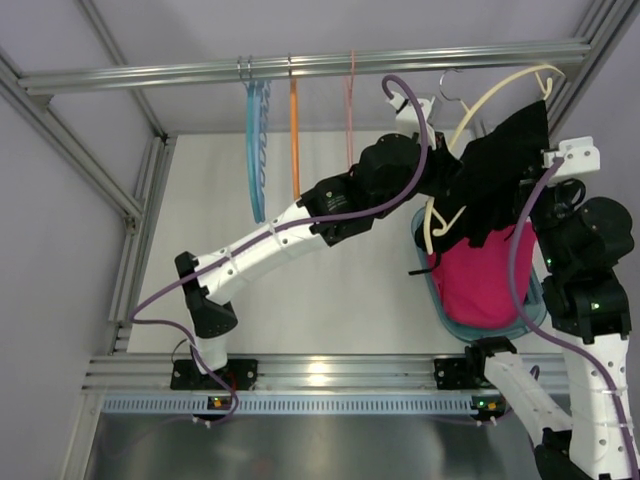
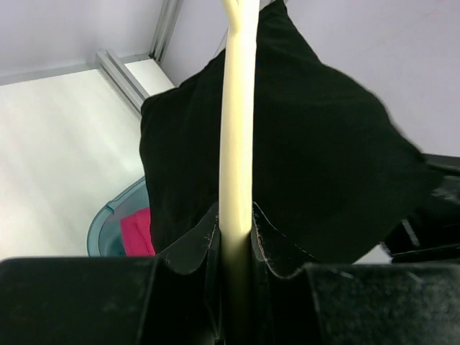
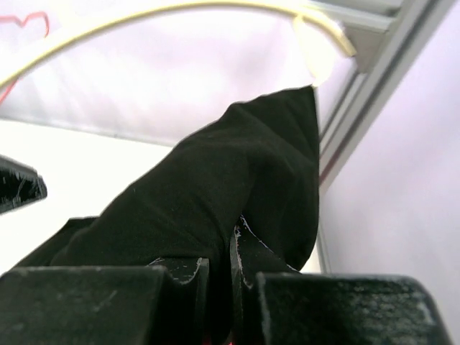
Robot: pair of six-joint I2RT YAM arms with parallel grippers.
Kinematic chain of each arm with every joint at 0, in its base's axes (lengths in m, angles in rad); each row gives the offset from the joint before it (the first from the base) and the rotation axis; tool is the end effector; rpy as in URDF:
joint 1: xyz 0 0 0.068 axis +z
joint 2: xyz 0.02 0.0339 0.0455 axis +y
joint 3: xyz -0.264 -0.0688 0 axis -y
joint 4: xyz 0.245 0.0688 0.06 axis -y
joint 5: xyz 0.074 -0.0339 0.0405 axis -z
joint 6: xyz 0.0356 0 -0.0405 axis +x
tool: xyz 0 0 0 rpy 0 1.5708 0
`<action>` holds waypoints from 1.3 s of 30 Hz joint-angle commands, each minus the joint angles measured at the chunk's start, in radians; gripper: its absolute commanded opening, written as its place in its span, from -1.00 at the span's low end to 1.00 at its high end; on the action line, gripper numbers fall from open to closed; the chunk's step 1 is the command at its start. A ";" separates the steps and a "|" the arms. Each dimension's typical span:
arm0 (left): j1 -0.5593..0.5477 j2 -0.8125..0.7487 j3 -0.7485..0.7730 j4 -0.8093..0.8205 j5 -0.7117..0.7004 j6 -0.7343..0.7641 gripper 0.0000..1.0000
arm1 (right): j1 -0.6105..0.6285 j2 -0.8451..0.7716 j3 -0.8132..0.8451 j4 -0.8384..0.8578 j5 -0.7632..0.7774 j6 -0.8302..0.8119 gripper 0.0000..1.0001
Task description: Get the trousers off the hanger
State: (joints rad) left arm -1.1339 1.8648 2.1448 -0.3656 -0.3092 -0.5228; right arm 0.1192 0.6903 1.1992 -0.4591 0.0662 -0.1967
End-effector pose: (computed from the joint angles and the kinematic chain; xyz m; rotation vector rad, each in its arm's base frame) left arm 0.1888 -0.3786 0.4823 0.2850 1.7281 -0.9899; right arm 0.1100 0.0108 0.4588 -0.1870 1.5106 -0.1123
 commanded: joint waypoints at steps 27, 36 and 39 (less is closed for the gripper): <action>-0.009 -0.115 -0.298 0.099 -0.122 0.066 -1.00 | -0.015 0.022 0.301 0.215 0.305 -0.035 -1.00; -0.023 -0.147 -0.292 0.096 -0.212 0.176 -1.00 | -0.015 -0.144 0.125 0.228 0.448 -0.109 -1.00; -0.023 -0.147 -0.299 0.096 -0.229 0.188 -1.00 | -0.013 -0.170 0.114 0.194 0.457 -0.098 -1.00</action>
State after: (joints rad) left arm -1.1515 1.7840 1.8397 -0.3298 -0.4740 -0.3798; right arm 0.1146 0.5430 1.3067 -0.3531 0.4747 -0.2844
